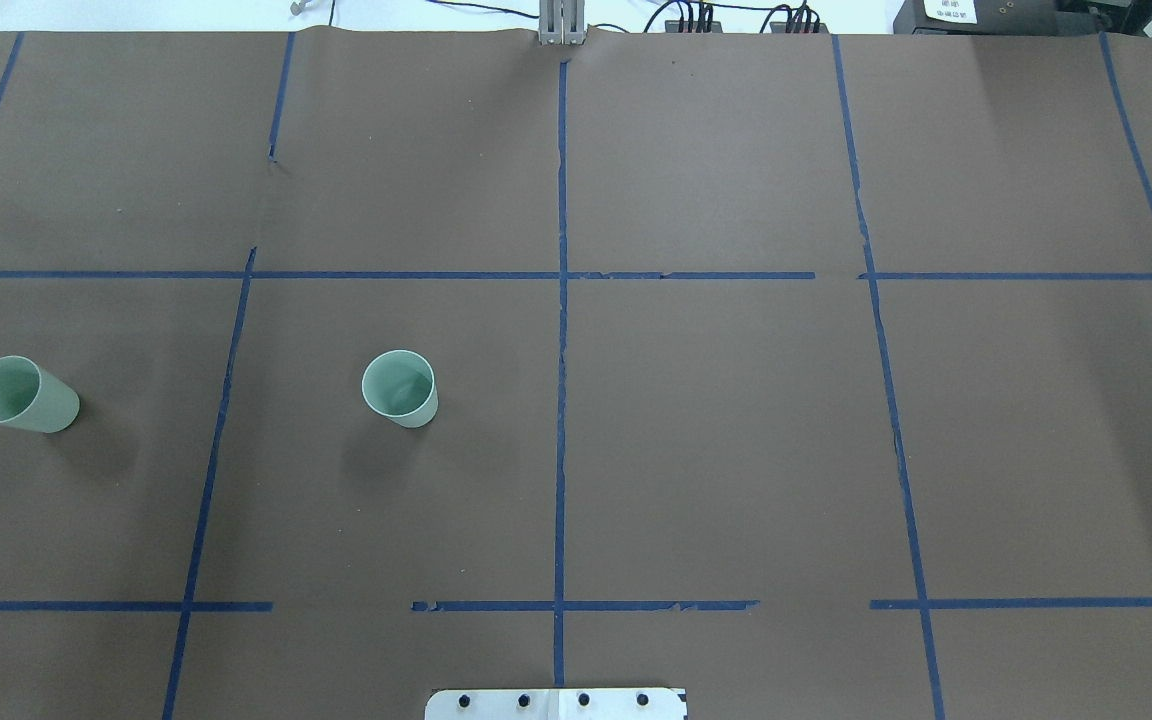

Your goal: Stack cups

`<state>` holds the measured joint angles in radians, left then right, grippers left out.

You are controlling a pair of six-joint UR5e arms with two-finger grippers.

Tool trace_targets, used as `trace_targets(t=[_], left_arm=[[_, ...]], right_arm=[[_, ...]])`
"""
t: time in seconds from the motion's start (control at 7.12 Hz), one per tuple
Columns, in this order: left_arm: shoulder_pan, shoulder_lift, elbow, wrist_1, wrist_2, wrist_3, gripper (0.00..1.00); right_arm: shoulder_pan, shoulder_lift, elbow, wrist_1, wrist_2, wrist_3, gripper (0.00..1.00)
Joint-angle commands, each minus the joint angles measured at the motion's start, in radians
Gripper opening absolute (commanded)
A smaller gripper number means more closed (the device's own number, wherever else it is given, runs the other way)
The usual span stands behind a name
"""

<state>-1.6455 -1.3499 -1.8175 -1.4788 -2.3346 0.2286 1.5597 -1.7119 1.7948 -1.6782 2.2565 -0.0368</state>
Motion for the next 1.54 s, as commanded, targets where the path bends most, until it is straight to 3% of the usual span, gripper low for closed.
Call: trace_targets(t=[0.0,0.42,0.56,0.98,1.26,1.4], left_arm=[[0.001,-0.009,0.006,0.0,-0.003,-0.003,1.0],[0.015,-0.054,-0.013,-0.005,-0.003,-0.002,1.0],[0.07,-0.055,-0.023,-0.024,-0.003,-0.074,1.0],[0.223,0.01,-0.019,-0.368,0.0,-0.466,1.0],[0.411,0.038,-0.008,-0.649,0.008,-0.868,1.0],[0.514,0.035,-0.006,-0.729,0.041,-1.035,1.0]], right_arm=[[0.0,0.0,0.0,0.0,0.0,0.0,1.0],[-0.001,0.0,0.0,0.0,0.0,0.0,1.0],[-0.001,0.0,0.0,0.0,0.0,0.0,1.0],[-0.001,0.0,0.0,0.0,0.0,0.0,1.0],[-0.001,0.0,0.0,0.0,0.0,0.0,1.0],[0.0,0.0,0.0,0.0,0.0,0.0,1.0]])
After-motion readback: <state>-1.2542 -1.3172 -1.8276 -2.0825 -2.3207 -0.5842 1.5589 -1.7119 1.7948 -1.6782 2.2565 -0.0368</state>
